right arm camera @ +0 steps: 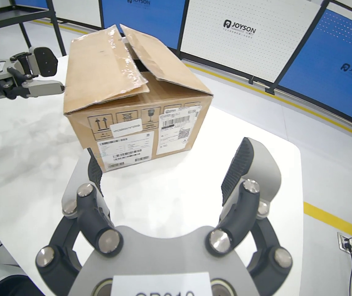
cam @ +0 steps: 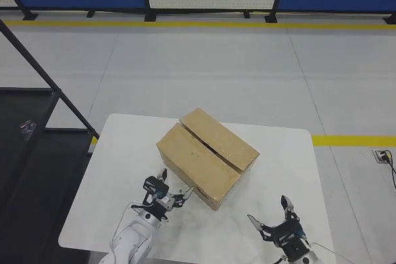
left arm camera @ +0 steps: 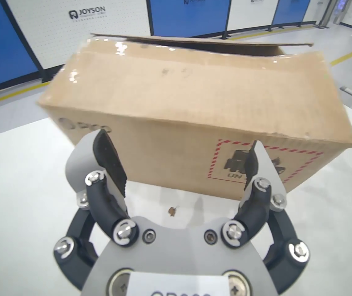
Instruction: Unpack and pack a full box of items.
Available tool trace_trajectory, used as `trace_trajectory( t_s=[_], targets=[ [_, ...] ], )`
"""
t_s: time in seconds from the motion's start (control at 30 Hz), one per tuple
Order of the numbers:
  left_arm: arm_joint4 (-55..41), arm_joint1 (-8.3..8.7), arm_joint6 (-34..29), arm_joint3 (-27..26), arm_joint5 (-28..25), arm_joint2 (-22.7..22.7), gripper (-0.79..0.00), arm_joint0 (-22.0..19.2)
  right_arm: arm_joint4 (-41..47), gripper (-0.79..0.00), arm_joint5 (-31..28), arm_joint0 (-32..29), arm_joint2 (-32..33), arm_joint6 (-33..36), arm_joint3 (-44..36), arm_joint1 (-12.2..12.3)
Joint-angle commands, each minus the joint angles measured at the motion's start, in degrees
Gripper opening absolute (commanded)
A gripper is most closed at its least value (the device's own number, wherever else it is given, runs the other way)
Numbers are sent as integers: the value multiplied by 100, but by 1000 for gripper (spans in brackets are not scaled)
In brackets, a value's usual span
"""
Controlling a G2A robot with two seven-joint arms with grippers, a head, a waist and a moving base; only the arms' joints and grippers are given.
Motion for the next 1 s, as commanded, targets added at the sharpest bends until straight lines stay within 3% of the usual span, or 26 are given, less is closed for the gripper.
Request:
trace_trajectory(
  t_s=[0.0, 0.23, 0.47, 0.6, 0.73, 0.97],
  targets=[
    [-115, 44, 90, -103, 7, -301, 0, 188, 142, 0, 162, 147, -249, 201, 21, -43],
    [-438, 186, 251, -500, -117, -1297, 0, 783, 115, 0, 221, 322, -546, 339, 36, -85],
    [-438, 186, 251, -500, -117, -1297, 0, 783, 134, 0, 246, 309, -572, 322, 40, -91],
    [-680, 166, 267, -538, -21, -1314, 0, 788, -165, 0, 296, 447, -1000, 316, 149, -137],
    [-790, 132, 366, -531, 291, -1294, 0, 726, -359, 0, 653, 706, -1501, 299, 398, -231],
    [-1281, 71, 388, -456, 576, -1294, 0, 601, -379, 0, 1819, 1026, -2021, 150, 822, -423]
  ],
)
